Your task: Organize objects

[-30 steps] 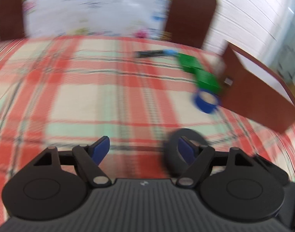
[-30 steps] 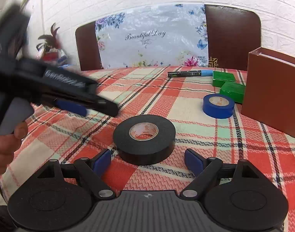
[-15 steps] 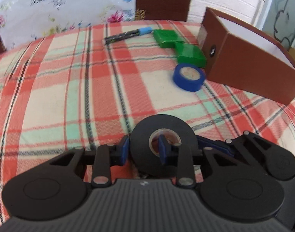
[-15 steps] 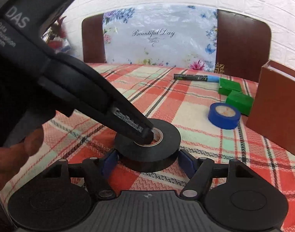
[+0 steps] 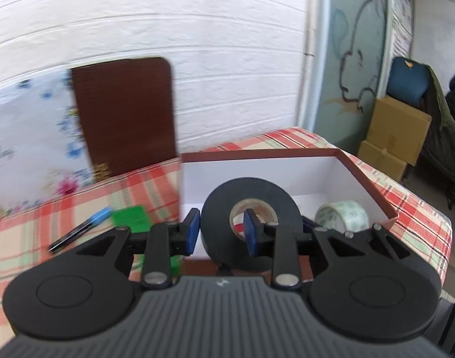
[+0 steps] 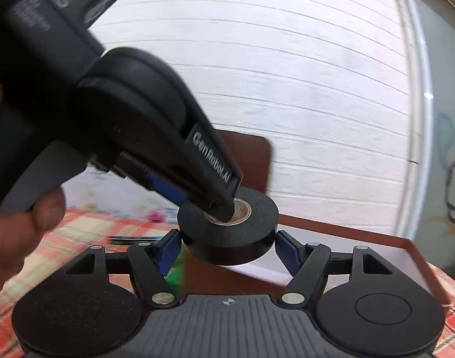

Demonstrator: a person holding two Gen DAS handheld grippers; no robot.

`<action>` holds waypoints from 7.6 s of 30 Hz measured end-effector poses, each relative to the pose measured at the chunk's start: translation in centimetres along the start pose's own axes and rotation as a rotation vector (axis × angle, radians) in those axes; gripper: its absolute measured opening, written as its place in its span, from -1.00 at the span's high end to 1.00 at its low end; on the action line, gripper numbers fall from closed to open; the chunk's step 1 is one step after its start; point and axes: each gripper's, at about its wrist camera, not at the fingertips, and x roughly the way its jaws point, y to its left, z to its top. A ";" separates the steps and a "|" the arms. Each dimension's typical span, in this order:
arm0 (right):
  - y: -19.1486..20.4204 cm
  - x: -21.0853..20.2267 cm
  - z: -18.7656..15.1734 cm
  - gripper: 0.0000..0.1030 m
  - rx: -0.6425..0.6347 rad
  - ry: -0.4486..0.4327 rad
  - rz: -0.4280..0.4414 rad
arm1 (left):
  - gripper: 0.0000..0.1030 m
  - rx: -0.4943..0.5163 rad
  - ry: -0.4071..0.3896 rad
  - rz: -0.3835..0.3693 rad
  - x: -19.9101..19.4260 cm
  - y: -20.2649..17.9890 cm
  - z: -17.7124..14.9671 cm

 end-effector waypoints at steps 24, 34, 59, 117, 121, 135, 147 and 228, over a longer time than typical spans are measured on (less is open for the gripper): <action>-1.9 -2.6 -3.1 -0.42 0.096 0.057 -0.060 | -0.07 0.054 0.037 0.083 -0.8 -1.2 -4.2; 4.1 -0.9 -5.1 -0.31 0.051 0.265 0.135 | -0.06 -0.086 0.207 0.274 -1.2 6.4 -11.2; 9.7 7.1 -5.2 -0.28 -0.012 0.431 0.190 | -0.74 -0.267 0.112 0.485 -2.4 17.1 -16.8; 8.8 -2.3 -5.7 -0.01 -0.051 0.312 0.402 | 0.53 -0.298 0.314 0.079 -5.1 8.7 -13.5; 6.7 -2.8 -3.1 -0.01 -0.058 0.124 0.285 | 0.53 -0.211 0.176 0.061 -6.0 6.7 -8.9; -3.7 5.1 -0.8 -0.02 0.090 0.105 -0.027 | 0.56 -0.006 0.052 -0.024 3.4 -0.5 -0.3; -2.1 1.5 -1.6 -0.13 0.125 0.052 -0.026 | 0.20 0.025 0.051 0.058 0.9 -0.2 -2.3; 13.1 3.4 -6.0 0.53 -0.218 0.383 0.236 | -0.76 -0.300 0.062 0.451 -3.2 19.3 -17.4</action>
